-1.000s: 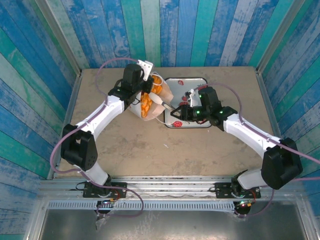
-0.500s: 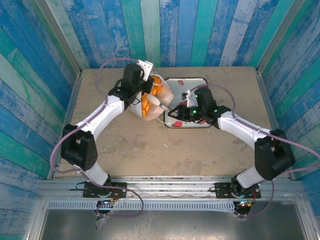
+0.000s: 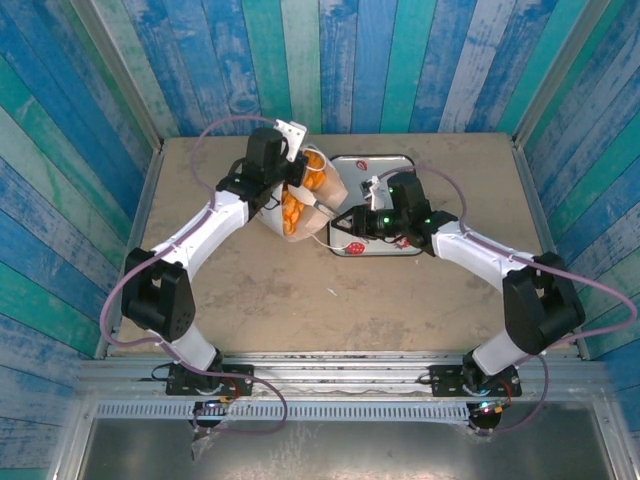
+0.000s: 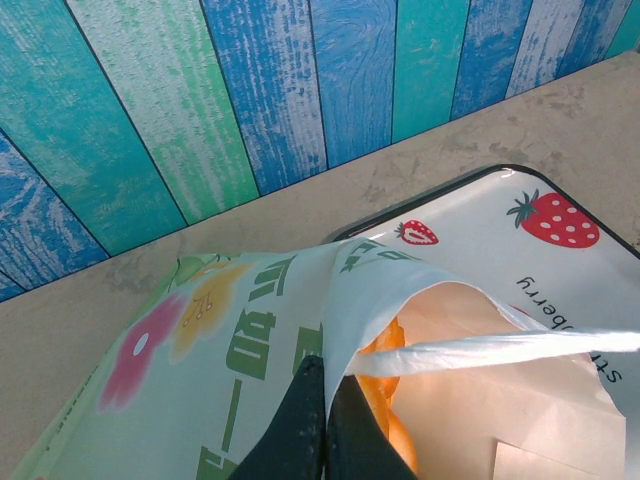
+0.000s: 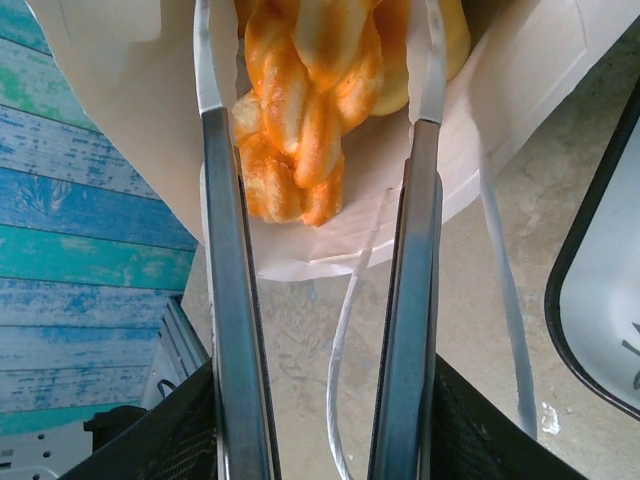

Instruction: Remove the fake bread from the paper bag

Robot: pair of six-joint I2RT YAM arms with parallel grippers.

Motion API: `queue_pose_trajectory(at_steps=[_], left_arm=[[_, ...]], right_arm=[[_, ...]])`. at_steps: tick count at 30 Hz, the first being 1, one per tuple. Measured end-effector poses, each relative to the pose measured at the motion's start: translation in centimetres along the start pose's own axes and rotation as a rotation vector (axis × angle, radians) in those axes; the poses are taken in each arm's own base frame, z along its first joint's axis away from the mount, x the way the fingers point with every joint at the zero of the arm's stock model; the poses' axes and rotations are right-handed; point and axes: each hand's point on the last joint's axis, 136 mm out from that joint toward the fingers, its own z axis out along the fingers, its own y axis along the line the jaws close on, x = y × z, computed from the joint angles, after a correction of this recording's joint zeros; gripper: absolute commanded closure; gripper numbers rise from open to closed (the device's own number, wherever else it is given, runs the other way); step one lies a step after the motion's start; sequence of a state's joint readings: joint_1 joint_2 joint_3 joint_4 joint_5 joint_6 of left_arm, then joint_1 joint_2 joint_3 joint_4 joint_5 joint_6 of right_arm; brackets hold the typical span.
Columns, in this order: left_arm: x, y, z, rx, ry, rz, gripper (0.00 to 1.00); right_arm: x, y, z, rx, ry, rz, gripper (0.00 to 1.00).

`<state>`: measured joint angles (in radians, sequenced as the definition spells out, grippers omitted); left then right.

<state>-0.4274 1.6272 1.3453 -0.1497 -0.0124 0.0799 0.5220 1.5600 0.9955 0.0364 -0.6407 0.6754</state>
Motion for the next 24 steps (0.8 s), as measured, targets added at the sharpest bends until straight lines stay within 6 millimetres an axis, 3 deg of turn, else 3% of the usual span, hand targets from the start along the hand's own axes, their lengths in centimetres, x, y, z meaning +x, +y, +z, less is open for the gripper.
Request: queue_pose_trajectory(at_steps=[13,24], left_arm=[[0.0,-0.1,0.0,0.004,-0.001,-0.012,1.00],[-0.6,0.5,0.0,-0.027,-0.025,-0.048,1.00]], right_arm=[[-0.5,0.1,0.6,-0.011,0.002,0.015,0.68],[-0.1,1.5,-1.5,0.017,-0.053,0.008,0.72]])
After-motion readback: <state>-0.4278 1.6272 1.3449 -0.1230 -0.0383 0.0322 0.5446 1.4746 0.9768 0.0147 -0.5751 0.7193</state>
